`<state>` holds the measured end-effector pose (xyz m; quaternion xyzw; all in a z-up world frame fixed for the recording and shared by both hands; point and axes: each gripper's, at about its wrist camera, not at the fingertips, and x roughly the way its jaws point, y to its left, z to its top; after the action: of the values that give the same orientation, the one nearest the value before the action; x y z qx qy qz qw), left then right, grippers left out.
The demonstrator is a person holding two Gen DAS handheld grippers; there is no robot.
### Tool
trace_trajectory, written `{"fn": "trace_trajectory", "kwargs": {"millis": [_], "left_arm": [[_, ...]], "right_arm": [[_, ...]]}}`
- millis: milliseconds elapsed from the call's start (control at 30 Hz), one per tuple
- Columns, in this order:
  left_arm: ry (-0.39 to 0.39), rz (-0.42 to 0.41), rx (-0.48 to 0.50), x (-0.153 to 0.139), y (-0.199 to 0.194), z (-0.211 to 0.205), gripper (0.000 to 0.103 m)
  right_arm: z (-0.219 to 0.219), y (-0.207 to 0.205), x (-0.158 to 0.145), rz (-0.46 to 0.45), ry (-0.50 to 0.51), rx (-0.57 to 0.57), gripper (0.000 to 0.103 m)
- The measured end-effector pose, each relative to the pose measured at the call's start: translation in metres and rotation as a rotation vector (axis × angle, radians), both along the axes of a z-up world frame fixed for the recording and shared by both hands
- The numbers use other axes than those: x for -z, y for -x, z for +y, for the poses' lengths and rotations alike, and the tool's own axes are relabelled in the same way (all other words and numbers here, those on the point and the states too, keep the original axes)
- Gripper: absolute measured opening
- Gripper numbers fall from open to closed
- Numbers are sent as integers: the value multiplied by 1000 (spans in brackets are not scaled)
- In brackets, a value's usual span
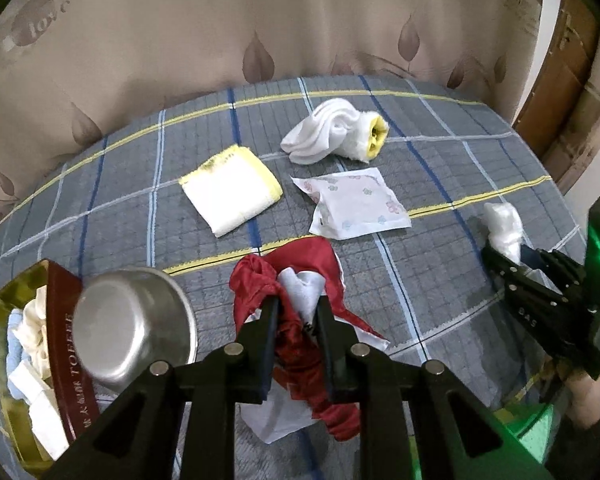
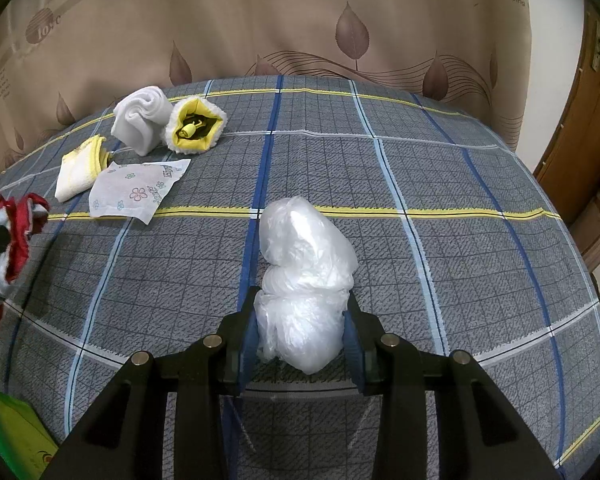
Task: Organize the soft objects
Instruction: 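Carry the red-ribboned bag with the left gripper into the tray and release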
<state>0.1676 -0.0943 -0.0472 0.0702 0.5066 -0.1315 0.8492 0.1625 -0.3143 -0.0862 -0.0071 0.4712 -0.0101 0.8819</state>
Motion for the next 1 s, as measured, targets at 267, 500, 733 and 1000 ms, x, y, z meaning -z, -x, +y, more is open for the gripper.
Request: {"fn": "trace_trajectory", "kwargs": {"millis": [267, 500, 733, 1000], "left_arm": [[24, -43, -10, -27, 15, 20, 19], [23, -73, -63, -49, 21, 60, 19], [-52, -116, -174, -65, 18, 123, 19], [-120, -109, -366, -63, 1, 217, 19]], "right_arm": [[-1, 0, 0, 0, 0, 0, 36], [0, 0, 0, 1, 1, 0, 36], [-1, 0, -1, 1, 0, 1, 36], [-1, 0, -1, 1, 0, 2, 36]]}}
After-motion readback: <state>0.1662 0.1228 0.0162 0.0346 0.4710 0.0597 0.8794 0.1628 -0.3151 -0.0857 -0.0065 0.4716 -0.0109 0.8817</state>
